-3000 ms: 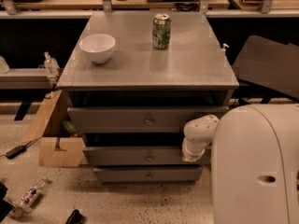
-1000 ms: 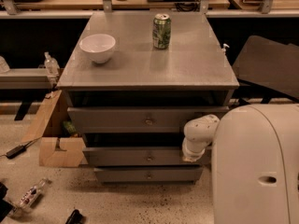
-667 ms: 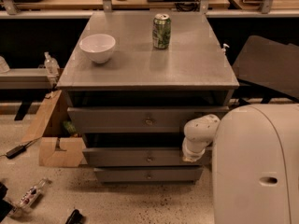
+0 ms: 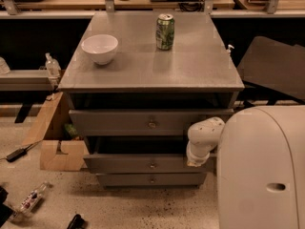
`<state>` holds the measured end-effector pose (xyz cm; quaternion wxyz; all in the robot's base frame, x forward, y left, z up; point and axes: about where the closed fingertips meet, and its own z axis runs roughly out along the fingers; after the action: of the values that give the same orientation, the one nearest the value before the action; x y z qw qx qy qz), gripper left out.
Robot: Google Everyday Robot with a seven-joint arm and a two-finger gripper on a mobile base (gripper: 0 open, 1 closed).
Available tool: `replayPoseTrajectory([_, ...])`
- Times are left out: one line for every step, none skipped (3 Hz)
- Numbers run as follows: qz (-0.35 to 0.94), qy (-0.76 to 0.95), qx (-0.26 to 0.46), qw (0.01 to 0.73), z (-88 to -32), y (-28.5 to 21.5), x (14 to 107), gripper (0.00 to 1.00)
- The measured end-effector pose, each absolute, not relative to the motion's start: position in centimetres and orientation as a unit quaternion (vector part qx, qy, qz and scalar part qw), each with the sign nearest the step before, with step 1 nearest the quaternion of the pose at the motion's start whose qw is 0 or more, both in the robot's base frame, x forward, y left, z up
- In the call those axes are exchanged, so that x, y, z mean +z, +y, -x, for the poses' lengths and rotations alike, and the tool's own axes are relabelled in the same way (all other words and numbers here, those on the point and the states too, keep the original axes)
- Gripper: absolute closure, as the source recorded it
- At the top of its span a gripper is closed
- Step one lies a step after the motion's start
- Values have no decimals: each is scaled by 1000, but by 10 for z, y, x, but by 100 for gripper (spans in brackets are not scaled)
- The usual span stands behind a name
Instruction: Open middle drawer
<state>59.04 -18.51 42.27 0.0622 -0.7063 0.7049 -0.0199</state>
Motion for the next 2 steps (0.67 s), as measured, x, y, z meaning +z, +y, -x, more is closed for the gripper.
replayPoseTrajectory([706, 705, -20, 62, -590, -185, 426, 100])
replayPoseTrajectory([706, 705, -20, 62, -590, -185, 430, 100])
